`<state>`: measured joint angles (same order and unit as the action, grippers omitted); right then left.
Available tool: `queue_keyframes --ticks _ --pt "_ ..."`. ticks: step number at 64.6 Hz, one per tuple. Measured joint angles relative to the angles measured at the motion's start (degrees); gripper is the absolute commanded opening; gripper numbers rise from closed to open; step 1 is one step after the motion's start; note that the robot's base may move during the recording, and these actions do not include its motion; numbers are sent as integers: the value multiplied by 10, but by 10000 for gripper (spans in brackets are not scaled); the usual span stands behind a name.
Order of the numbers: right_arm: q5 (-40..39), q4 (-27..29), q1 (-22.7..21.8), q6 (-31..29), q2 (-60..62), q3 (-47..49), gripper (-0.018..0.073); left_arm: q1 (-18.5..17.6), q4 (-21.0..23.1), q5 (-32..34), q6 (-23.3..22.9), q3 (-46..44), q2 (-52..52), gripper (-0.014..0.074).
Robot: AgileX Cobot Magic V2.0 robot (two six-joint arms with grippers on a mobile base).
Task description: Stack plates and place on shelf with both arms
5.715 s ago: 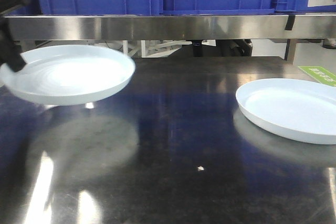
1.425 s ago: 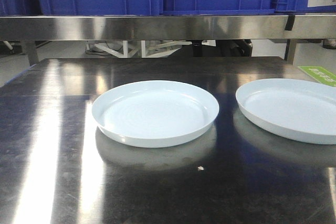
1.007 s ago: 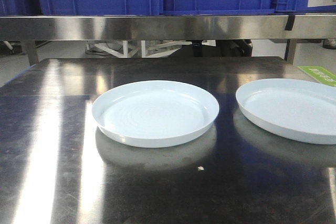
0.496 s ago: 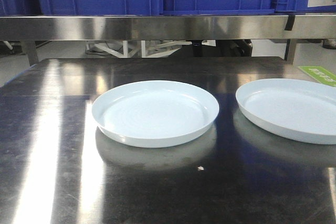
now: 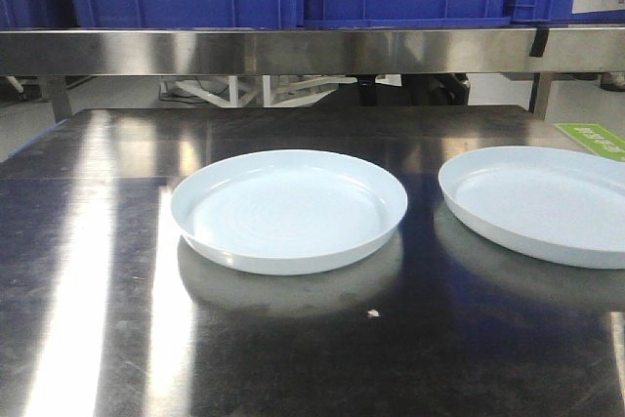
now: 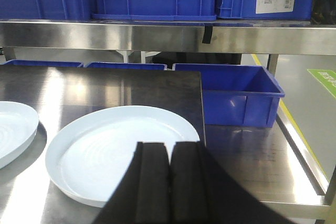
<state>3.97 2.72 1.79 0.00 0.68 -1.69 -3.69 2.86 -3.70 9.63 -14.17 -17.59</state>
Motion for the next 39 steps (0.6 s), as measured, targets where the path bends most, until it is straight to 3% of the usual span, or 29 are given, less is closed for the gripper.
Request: queue_keyframes --ticks 28,39 --pt "15 0 0 0 0 0 47 0 0 0 0 0 0 80" --pt "77 0 0 0 0 53 47 0 0 0 0 0 0 80"
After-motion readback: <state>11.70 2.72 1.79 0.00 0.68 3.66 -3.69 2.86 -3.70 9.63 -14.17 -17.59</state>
